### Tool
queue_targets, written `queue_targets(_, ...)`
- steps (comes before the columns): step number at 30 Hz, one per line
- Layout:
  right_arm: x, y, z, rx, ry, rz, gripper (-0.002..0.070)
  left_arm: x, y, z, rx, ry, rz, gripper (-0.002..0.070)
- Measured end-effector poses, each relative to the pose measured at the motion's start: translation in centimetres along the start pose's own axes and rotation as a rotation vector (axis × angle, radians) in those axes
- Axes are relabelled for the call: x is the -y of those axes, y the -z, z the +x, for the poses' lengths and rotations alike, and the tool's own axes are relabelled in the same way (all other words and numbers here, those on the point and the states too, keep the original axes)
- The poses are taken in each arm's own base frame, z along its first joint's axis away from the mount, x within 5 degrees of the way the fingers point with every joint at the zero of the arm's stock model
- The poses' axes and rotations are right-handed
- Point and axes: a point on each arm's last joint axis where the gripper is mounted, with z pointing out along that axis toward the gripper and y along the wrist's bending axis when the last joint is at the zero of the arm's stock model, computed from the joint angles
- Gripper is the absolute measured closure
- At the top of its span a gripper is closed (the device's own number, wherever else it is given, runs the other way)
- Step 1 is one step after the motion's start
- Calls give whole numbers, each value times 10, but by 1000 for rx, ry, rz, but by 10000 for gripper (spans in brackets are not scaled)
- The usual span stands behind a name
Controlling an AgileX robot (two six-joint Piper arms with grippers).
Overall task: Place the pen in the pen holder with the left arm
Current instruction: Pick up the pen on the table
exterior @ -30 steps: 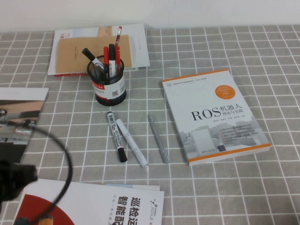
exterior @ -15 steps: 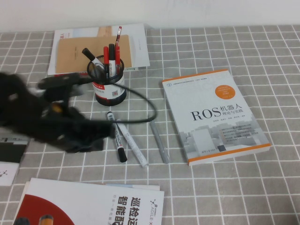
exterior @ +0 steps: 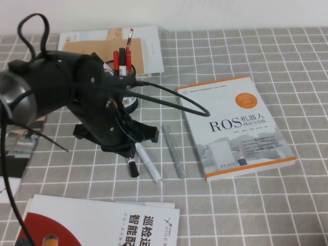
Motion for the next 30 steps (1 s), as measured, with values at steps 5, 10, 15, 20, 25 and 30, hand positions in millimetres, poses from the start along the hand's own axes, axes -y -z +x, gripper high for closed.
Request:
queue_targets(5, 0, 0, 0, 0, 0, 0, 691, -4, -12, -5, -25, -29, -21, 578)
queue_targets(10, 0, 0, 0, 0, 0, 0, 691, -14, -27, -11, -45, 42, -59, 347)
queue_targets(15, 0, 0, 0, 0, 0, 0, 691, -16, -40, -19, -30, 142, -85, 286)
queue_targets(20, 0, 0, 0, 0, 0, 0, 691, -16, -49, -29, -42, 167, -105, 283)
queue_targets(25, 0, 0, 0, 0, 0, 0, 691, -18, -54, -31, -61, 165, -128, 320)
queue_targets(30, 0, 0, 0, 0, 0, 0, 691, -19, -56, -31, -60, 165, -139, 338)
